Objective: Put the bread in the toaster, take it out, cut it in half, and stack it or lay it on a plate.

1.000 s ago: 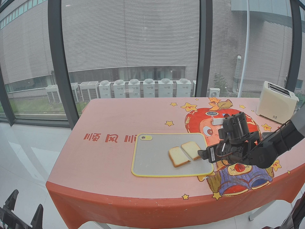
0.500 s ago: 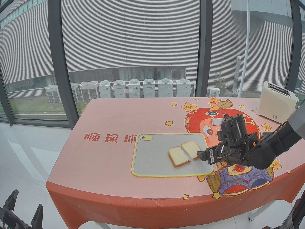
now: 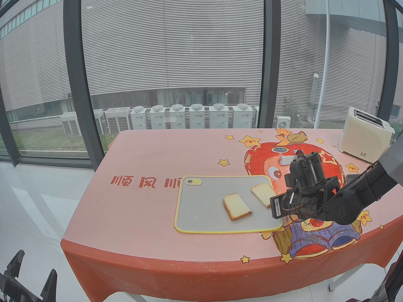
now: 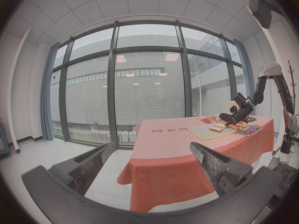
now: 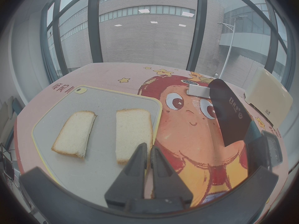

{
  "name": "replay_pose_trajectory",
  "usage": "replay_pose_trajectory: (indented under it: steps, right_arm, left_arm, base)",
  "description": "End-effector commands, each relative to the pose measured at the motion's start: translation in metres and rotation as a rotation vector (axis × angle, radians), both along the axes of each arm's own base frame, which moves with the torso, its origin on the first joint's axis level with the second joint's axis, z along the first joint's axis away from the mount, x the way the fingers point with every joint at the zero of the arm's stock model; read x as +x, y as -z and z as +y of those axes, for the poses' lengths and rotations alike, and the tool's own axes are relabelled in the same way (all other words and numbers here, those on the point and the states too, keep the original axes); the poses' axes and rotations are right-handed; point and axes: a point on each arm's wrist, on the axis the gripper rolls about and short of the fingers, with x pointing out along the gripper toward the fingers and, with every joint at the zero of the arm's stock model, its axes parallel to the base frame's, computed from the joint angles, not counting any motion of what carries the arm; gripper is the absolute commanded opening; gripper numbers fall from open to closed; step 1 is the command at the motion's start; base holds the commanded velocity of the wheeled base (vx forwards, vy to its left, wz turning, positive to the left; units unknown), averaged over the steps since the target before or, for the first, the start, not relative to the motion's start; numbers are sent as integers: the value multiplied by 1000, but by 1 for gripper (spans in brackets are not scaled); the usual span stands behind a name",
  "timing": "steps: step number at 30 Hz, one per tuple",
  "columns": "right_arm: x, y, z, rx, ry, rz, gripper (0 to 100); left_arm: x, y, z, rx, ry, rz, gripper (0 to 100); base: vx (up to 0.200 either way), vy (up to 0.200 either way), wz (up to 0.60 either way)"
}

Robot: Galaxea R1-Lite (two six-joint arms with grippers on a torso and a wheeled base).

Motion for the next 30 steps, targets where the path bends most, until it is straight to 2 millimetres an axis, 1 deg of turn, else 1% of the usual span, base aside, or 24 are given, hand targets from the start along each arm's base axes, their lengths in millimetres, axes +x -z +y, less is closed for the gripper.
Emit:
replay_pose_trajectory:
  steps: [1,8,10,11,12,13,14,18,23,27,28,30]
  right_arm:
    - [0,-1,0,1,-2,-3,0]
    - [-2,-4,1,4,-3,-12,0]
    - [-2,-10,1,10,-2,-32,0]
    - [-4,-18,0,23,-5,-50,0]
    - [-5,-21,1,29,-8,-60,0]
    - [-5,-21,1,29,-8,-60,0]
    - [-8,-27,1,37,-11,-74,0]
    - [-14,-37,1,52,-25,-98,0]
    - [-23,-46,-4,60,-21,-116,0]
    - [-25,-53,-9,71,-10,-137,0]
    - [-28,-58,-13,77,-4,-149,0]
    - [-32,-61,-17,78,1,-155,0]
  left_arm:
    - [1,5,0,1,0,19,100]
    - [1,5,0,1,0,19,100]
    - [1,5,0,1,0,19,100]
    - [1,5,0,1,0,19,100]
    - [1,5,0,1,-1,19,100]
    - [1,5,0,1,-1,19,100]
    - [1,5,0,1,0,19,100]
    - [1,5,0,1,0,19,100]
    - [1,5,0,1,-1,19,100]
    - [1,5,0,1,0,19,100]
    - [1,5,0,1,0,19,100]
    - [1,5,0,1,-1,19,100]
  base:
    - [0,0,0]
    - [0,0,0]
    - [0,0,0]
    - [0,0,0]
    - [0,0,0]
    - [0,0,0]
    - [0,0,0]
    - [0,0,0]
    - [0,0,0]
    - [0,0,0]
    - [0,0,0]
    - [0,0,0]
